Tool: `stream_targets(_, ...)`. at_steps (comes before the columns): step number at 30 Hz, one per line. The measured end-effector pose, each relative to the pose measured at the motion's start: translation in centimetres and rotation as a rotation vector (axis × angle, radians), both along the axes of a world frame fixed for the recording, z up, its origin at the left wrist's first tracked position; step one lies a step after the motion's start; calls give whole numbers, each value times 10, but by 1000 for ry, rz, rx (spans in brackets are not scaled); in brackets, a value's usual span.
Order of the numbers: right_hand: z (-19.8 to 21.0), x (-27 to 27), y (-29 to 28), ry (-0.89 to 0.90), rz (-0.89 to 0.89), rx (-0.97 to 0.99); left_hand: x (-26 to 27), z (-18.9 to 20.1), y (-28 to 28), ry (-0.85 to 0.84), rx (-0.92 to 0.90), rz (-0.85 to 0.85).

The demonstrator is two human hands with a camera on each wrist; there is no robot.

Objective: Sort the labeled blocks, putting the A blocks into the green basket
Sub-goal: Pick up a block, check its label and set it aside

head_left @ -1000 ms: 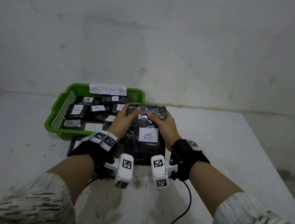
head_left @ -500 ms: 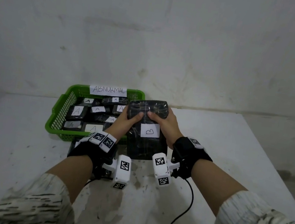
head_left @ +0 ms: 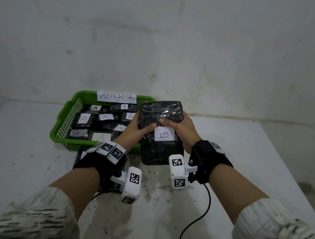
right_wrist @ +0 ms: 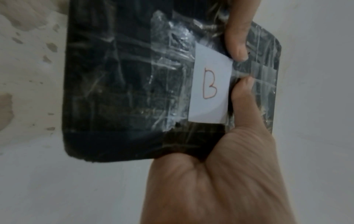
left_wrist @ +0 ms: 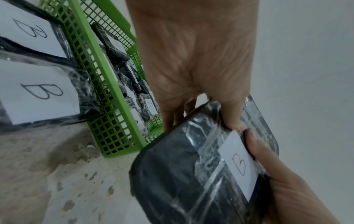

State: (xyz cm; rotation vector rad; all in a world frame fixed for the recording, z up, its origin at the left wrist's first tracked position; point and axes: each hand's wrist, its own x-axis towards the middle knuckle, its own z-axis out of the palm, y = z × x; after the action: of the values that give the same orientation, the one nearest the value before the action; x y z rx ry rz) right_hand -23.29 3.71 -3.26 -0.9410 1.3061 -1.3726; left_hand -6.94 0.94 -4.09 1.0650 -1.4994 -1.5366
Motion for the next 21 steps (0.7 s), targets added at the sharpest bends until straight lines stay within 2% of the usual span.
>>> stream_targets(5,-2,3,1,-60,31,-5,-1,6,0,-11,-84,69)
stream_targets(9,-9,3,12,-13,109,35,2,5,-3,21,-47,68)
stream_targets(13,-14,4,15,-44,43,56,3,-3,-1,19,37,35)
stream_targets(17,-12,10,11,-82,24,46,4,-5,-1,1,18,63)
stream_targets(21,-10,12,13,-98,128,38,6,0,-6,48,26,87)
